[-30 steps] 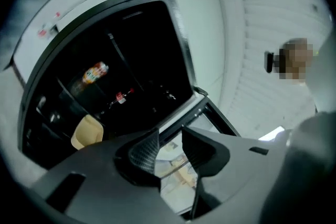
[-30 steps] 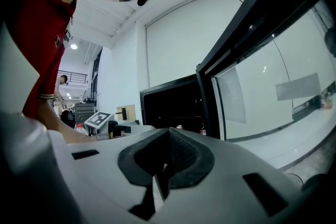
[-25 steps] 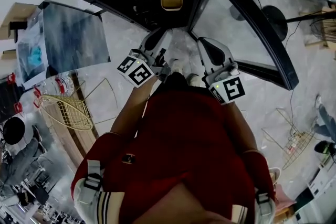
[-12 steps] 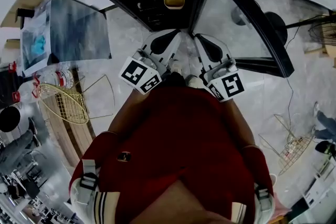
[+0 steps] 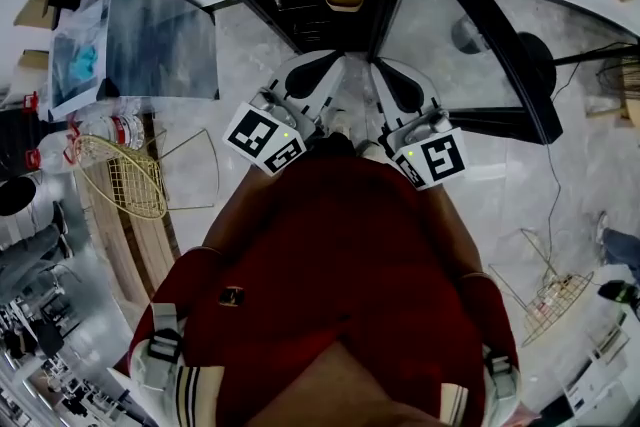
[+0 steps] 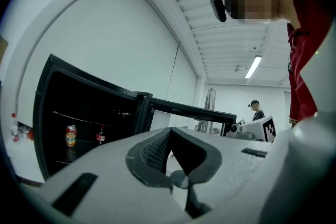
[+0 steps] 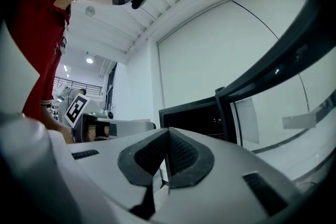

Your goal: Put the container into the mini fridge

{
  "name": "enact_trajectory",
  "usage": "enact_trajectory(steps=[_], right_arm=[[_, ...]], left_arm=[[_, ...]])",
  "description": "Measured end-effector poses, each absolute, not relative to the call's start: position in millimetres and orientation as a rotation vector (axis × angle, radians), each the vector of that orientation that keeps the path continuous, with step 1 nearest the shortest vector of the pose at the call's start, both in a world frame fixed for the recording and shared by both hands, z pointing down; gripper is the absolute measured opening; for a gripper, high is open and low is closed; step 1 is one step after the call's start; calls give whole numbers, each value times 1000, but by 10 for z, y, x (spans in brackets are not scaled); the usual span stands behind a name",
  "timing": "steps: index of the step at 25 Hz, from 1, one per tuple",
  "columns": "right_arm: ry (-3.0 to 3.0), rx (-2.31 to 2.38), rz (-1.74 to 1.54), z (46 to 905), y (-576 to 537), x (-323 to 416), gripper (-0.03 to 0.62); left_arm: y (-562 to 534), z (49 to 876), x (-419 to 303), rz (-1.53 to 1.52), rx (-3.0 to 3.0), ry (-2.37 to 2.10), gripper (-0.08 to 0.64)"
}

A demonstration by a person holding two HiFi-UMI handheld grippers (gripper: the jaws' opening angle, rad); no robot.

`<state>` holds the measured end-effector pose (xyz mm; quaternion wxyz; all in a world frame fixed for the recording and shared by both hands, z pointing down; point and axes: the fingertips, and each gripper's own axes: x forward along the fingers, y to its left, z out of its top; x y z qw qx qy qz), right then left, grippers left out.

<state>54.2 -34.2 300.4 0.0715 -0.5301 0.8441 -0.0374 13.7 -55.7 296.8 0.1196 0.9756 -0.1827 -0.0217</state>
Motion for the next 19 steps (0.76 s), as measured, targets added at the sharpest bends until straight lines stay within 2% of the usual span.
enact_trajectory(steps=[19], right_arm=[[2549, -1556, -85, 2970, -285, 446, -3]], left_arm=[[-490, 2984, 69, -57, 2838, -551, 8]])
